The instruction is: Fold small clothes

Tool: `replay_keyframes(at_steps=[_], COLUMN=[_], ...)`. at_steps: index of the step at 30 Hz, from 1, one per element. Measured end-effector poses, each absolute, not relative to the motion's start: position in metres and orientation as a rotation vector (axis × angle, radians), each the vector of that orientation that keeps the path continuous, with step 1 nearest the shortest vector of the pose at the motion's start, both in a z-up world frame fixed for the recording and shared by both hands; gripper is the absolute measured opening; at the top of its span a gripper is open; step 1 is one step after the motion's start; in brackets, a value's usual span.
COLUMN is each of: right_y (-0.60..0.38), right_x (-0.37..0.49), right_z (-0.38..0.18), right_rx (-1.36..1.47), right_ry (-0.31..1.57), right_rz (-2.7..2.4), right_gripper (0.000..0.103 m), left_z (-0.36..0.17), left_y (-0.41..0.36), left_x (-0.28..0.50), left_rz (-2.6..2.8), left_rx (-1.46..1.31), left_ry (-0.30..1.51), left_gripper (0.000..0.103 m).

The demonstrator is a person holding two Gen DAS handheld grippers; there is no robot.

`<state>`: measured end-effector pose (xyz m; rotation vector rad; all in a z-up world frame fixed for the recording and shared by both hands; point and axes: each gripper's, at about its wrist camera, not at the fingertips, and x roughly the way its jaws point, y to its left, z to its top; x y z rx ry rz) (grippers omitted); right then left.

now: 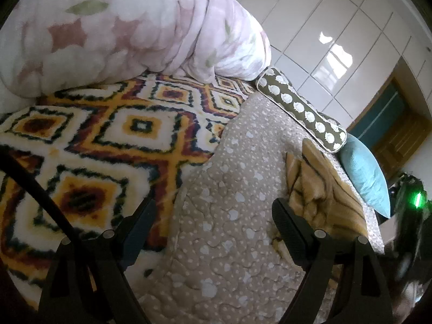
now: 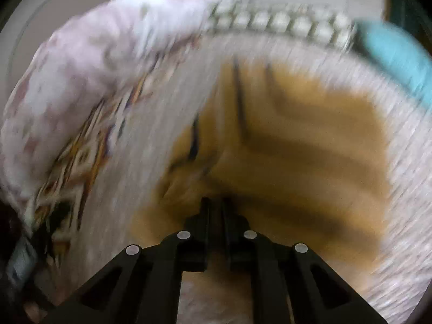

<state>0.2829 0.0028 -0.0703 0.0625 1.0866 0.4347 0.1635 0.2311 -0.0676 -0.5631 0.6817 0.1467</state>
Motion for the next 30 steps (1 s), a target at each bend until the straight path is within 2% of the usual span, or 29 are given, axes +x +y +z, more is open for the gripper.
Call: replay_keyframes(at_steps=[7, 11, 12, 13, 15, 16, 18, 19, 21, 25, 27, 29, 30], right_y=[-0.001, -0.042, -0.059, -0.077, -0.115, -0.129, -0.17, -0.18, -0.204, -0.205, -0.195, -0.188, -0.184], right_x=[0.252, 0.236, 0.232, 0.228, 0.226, 0.227, 0.238, 0.243, 0.259, 0.285, 0.295, 0.305, 0.309], right_z=[-0.084, -0.049, -0.036, -0.025, -0.012, -0.01, -0.022, -0.03, -0.062, -0.105, -0.113, -0.113, -0.115], right_rx=[0.155, 0.237, 0.269, 0.294, 0.331, 0.342, 0.406, 0.44, 0.567, 0.753, 0.769, 0.786, 0.82], right_ry=[1.104, 1.013, 0.97, 0.927, 0.845, 0.822, 0.82, 0.835, 0.889, 0.923, 0.901, 0.892, 0.912], right_rz=[0.543, 0.583, 0.588, 0.572, 0.49, 0.455, 0.355, 0.338, 0.337, 0.484, 0.508, 0.527, 0.546], right_gripper=[0.009, 0.011, 0.024, 0.048, 0.075, 0.078, 0.079, 0.079, 0.079, 0.08, 0.079, 0.062, 0.052], left_z=[-0.072, -0.071, -0.071, -0.071, -0.07, -0.069, -0.066, -0.066, -0.067, -0.074, -0.089, -0.098, -0.096], left_y=[0.228, 0.219, 0.216, 0.212, 0.204, 0.199, 0.186, 0.179, 0.162, 0.135, 0.129, 0.121, 0.115], left_x=[0.168, 0.172, 0.174, 0.177, 0.186, 0.193, 0.208, 0.215, 0.23, 0.262, 0.28, 0.289, 0.288], left_rz=[0.147, 0.096, 0.079, 0.055, 0.005, -0.017, -0.079, -0.117, -0.19, -0.254, -0.291, -0.273, -0.272], left_rx=[-0.55, -0.529, -0.525, -0.522, -0.519, -0.514, -0.515, -0.514, -0.487, -0.38, -0.407, -0.415, -0.398], left_ry=[0.706, 0.716, 0.722, 0.729, 0.74, 0.748, 0.768, 0.777, 0.797, 0.848, 0.928, 0.974, 0.967], left_gripper=[0.086, 0.086, 0.086, 0.086, 0.087, 0.087, 0.088, 0.092, 0.093, 0.094, 0.093, 0.09, 0.08])
